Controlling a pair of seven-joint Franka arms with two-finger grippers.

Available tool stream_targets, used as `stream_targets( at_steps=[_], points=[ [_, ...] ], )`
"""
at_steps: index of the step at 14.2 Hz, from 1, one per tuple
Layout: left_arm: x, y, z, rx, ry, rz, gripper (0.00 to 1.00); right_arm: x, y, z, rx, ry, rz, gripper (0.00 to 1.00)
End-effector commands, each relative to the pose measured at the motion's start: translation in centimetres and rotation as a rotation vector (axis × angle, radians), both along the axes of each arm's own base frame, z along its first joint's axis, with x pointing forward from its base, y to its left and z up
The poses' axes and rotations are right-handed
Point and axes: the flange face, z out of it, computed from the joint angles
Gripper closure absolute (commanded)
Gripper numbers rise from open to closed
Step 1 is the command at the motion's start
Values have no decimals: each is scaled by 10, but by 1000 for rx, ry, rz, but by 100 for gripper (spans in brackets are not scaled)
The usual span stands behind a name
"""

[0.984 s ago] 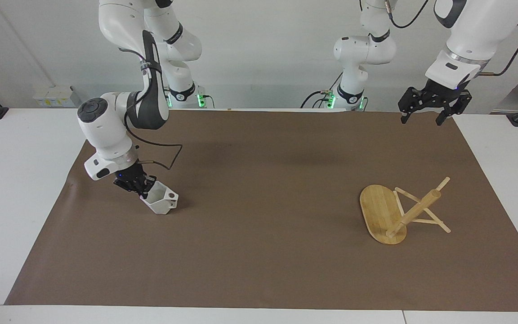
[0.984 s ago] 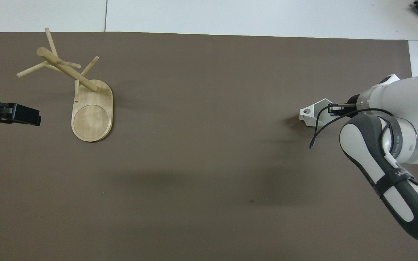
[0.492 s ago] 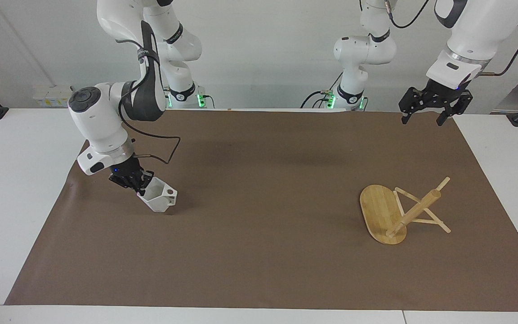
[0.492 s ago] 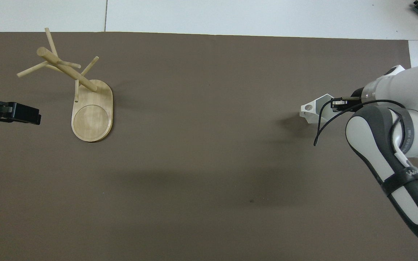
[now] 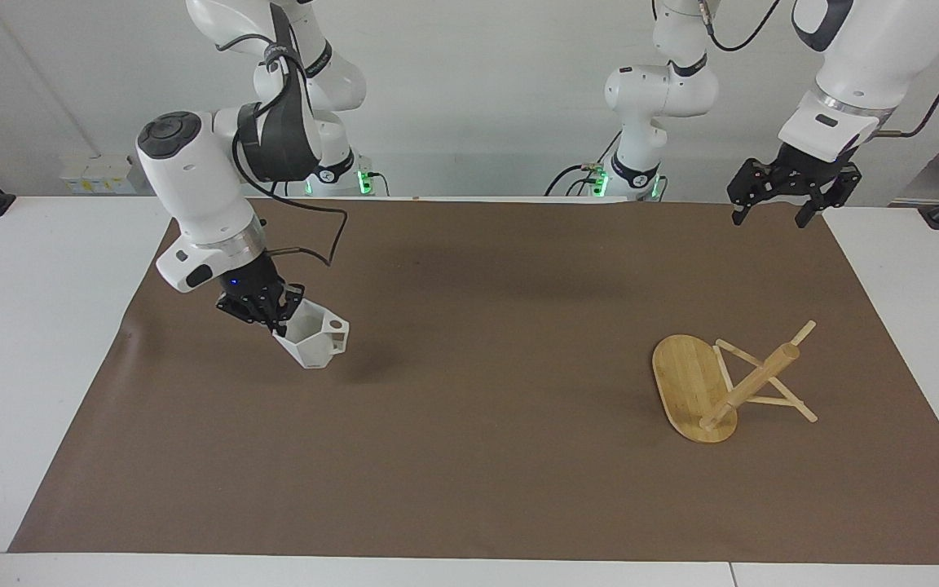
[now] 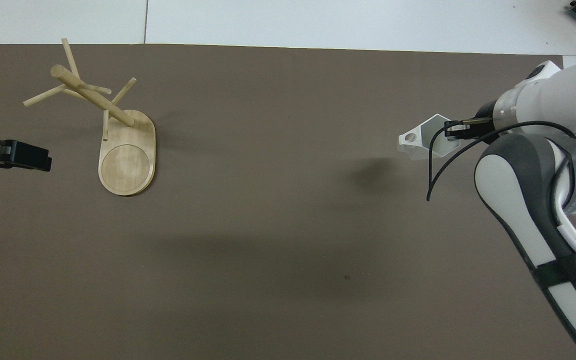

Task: Hang cup on rack
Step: 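Reach the right gripper to the white cup and grasp it, then lift the cup with the right gripper while the left gripper approaches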

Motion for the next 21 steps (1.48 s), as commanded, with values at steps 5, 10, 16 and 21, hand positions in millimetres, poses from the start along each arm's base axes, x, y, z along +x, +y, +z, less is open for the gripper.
stream_targets(
  at_steps=[5,10,16,21],
  points=[
    [-13,1,0,-11,17,-16,0,-21,84,33,188,12,56,100],
    [-13,-17,-1,-92,7,-243,0,-32,124,42,425,73,42,100],
    [-13,-57,6,-207,-77,-582,0,-49,166,58,716,183,10,100],
    [-24,-101,3,-250,-141,-953,0,-62,204,70,878,274,-52,100]
  ],
)
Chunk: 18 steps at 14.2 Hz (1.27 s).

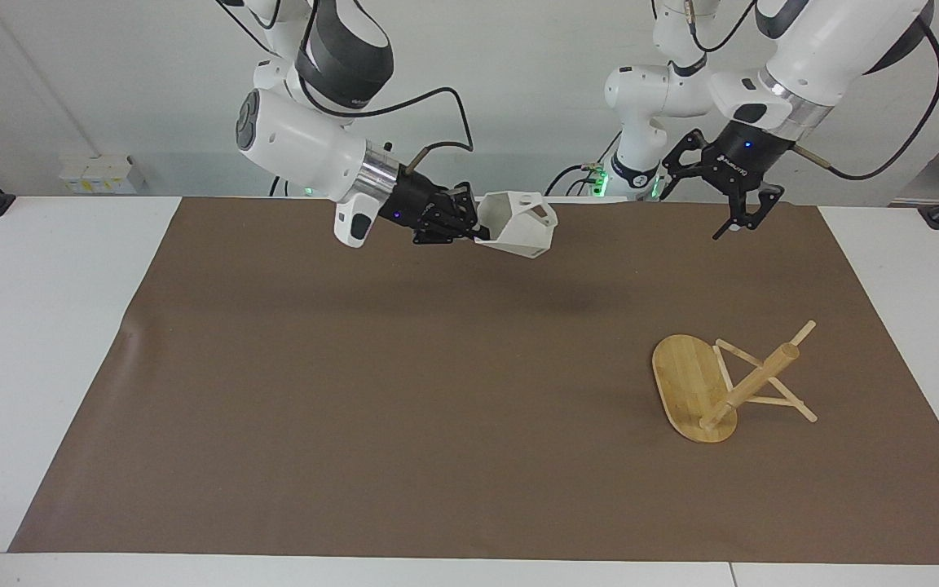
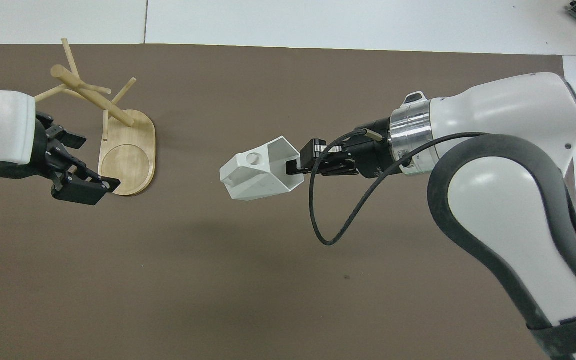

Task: Hang cup on rack
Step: 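Lift the cup with the right gripper while the left gripper approaches, then grasp the cup with the left gripper from the right gripper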

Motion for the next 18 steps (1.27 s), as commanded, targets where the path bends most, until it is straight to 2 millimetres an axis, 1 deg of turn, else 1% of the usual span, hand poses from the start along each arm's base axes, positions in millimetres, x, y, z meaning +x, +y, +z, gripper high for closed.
stream_targets(
  at_steps=[1,2,4,5,6,8,9,12,14,18],
  points=[
    [-14,-18,0,-29,-75,-208,0,-6,12,12,68,58,-29,100],
    [-16,-24,-1,-38,-91,-265,0,-9,18,14,91,81,-39,100],
    [-20,-30,-4,-79,-89,-312,0,-15,41,18,107,98,-76,100],
    [-25,-37,-3,-87,-101,-361,0,-20,55,19,112,96,-85,100],
    [-26,-40,-4,-87,-112,-407,0,-24,65,21,116,91,-98,100],
    [-31,-54,-2,-94,-118,-440,0,-25,68,21,117,97,-106,100],
    [-32,-57,-3,-102,-114,-445,0,-25,70,21,117,99,-106,100],
    [-39,-59,-4,-145,-108,-443,0,-32,86,25,126,92,-134,100],
    [-42,-60,-5,-175,-110,-433,0,-33,88,24,126,95,-135,100],
    [-49,-59,-15,-214,-126,-402,0,-32,88,24,126,94,-136,100]
  ],
)
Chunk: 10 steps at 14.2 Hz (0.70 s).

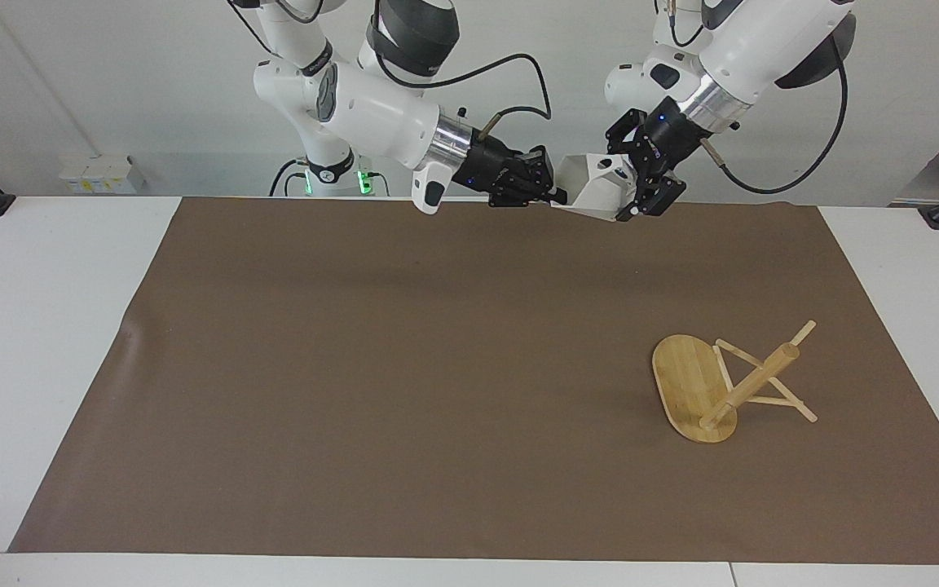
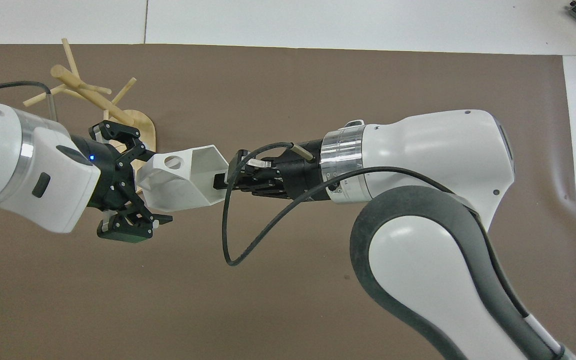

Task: Hang cup on rack
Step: 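Grasp the cup with the left gripper from the right gripper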

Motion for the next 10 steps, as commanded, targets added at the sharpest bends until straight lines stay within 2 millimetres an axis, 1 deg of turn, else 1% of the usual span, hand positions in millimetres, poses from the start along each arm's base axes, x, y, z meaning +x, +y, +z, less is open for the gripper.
stream_targets(
  at_steps=[1,4,5,6,7,8,10],
  points=[
    [-14,4,-4,-31,-26,2,0,2,0,2,27,19,-23,100],
    [-12,5,-3,-35,-37,9,0,2,0,2,27,21,-22,100],
    [-12,5,-3,-35,-39,12,28,2,0,2,28,22,-23,100],
    [-12,4,-3,-35,-39,11,63,2,0,2,28,22,-23,100],
    [-12,5,-3,-36,-39,14,86,2,0,2,28,22,-23,100],
    [-12,5,-3,-36,-37,18,100,2,0,2,29,23,-23,100],
    [-12,4,-2,-37,-35,22,100,2,0,3,29,20,-24,100]
  ],
)
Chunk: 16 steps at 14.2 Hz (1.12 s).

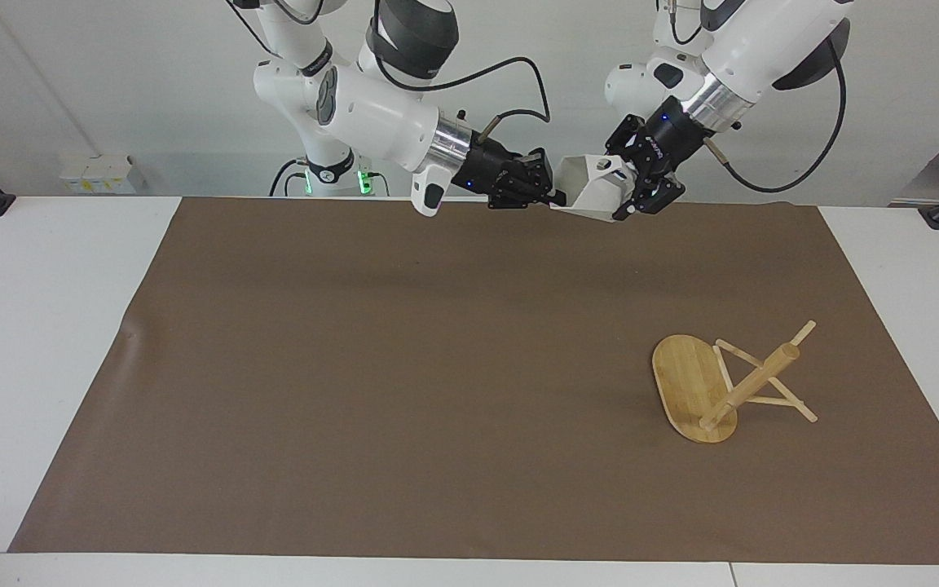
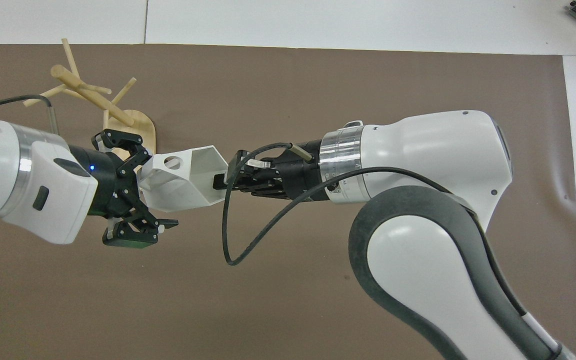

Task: Hang cup on rack
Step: 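Grasp the cup with the left gripper from the right gripper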

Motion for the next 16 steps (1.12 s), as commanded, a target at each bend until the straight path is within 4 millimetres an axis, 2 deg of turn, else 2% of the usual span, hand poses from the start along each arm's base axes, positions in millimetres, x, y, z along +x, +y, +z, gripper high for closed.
stream_targets(
  at_steps=[1,5,8,10,11,12,13,16],
  points=[
    [-9,0,0,-22,-5,13,100,1,0,5,30,16,-25,100],
    [-8,1,0,-22,-3,19,100,0,0,8,21,6,-27,100],
    [-8,1,0,-22,4,36,100,-1,-1,11,12,-9,-27,80],
    [-8,1,0,-23,5,42,100,0,-1,11,12,-10,-28,74],
    [-7,2,1,-25,1,48,100,0,-1,11,12,-10,-28,50],
    [-7,2,1,-25,3,57,100,-1,-1,12,11,-22,-23,19],
    [-7,2,1,-25,10,75,100,-1,-1,12,10,-26,-23,0],
    [-2,8,-4,-16,18,160,100,0,-4,15,5,-38,-36,0]
  ],
)
